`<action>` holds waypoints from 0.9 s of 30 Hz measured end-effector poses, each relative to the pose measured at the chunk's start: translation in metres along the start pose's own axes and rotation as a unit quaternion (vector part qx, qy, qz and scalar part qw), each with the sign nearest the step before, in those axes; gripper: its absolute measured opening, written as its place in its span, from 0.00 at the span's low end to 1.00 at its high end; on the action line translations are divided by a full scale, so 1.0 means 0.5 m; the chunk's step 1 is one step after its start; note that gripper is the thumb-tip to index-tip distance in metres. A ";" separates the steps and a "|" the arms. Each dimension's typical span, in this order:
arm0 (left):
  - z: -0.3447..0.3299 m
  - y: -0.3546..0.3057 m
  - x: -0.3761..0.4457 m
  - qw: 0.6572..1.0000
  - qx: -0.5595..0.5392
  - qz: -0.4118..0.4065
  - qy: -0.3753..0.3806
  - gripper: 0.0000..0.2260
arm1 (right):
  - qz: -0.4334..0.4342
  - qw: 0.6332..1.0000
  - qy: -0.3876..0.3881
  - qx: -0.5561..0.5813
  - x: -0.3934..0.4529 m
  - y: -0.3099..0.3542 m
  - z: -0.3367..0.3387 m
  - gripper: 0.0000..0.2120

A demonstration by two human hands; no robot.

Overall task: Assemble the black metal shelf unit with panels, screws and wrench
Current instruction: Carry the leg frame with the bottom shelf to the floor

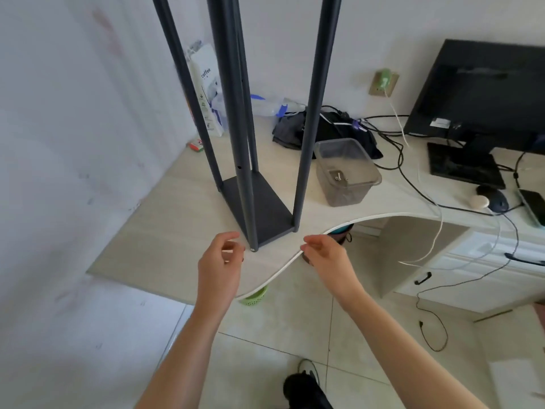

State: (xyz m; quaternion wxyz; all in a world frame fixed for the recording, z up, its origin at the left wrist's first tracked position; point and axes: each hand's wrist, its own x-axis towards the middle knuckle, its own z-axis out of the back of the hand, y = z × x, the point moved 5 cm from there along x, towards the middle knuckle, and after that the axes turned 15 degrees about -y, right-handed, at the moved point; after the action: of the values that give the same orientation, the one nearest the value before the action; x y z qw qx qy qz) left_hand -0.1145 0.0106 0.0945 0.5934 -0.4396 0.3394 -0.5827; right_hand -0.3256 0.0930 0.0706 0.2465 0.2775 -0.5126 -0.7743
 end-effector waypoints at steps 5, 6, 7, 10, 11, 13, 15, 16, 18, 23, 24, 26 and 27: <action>0.005 -0.095 0.077 0.994 -0.053 -0.042 -0.087 0.09 | 0.085 0.996 -0.014 0.007 0.090 0.116 0.007 0.07; 0.003 -0.116 0.089 0.992 -0.061 -0.056 -0.098 0.10 | 0.103 0.994 -0.019 0.008 0.109 0.141 0.011 0.08; -0.002 -0.136 0.101 0.990 -0.069 -0.067 -0.106 0.11 | 0.119 0.992 -0.028 0.009 0.129 0.166 0.015 0.09; -0.019 -0.188 0.134 0.985 -0.097 -0.080 -0.114 0.15 | 0.152 0.986 -0.060 0.029 0.182 0.235 0.023 0.14; -0.024 -0.202 0.143 0.984 -0.109 -0.082 -0.117 0.16 | 0.162 0.984 -0.068 0.035 0.198 0.256 0.024 0.16; -0.037 -0.223 0.158 0.980 -0.133 -0.085 -0.118 0.16 | 0.176 0.980 -0.074 0.051 0.225 0.290 0.023 0.19; -0.051 -0.235 0.166 0.978 -0.152 -0.087 -0.113 0.16 | 0.190 0.977 -0.066 0.070 0.245 0.318 0.018 0.20; -0.057 -0.238 0.169 0.976 -0.160 -0.089 -0.114 0.16 | 0.200 0.975 -0.061 0.077 0.252 0.329 0.015 0.19; -0.068 -0.241 0.173 0.972 -0.175 -0.093 -0.122 0.15 | 0.217 0.971 -0.053 0.083 0.266 0.345 0.010 0.17; -0.086 -0.241 0.172 0.965 -0.199 -0.105 -0.135 0.13 | 0.220 0.972 -0.025 0.080 0.288 0.345 -0.009 0.14; -0.090 -0.240 0.172 0.965 -0.200 -0.104 -0.136 0.13 | 0.221 0.972 -0.021 0.077 0.290 0.343 -0.013 0.14; -0.097 -0.234 0.175 0.966 -0.195 -0.098 -0.136 0.11 | 0.223 0.972 -0.010 0.073 0.293 0.340 -0.018 0.14; -0.101 -0.231 0.178 0.967 -0.191 -0.097 -0.137 0.09 | 0.221 0.972 -0.006 0.074 0.294 0.339 -0.019 0.14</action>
State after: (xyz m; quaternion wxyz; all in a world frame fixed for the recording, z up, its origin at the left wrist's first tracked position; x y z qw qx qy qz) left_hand -0.1982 -0.0762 0.1908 0.4799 -0.6513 0.3158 -0.4957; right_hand -0.4092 -0.0713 0.1990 0.3872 0.1698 -0.6188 -0.6621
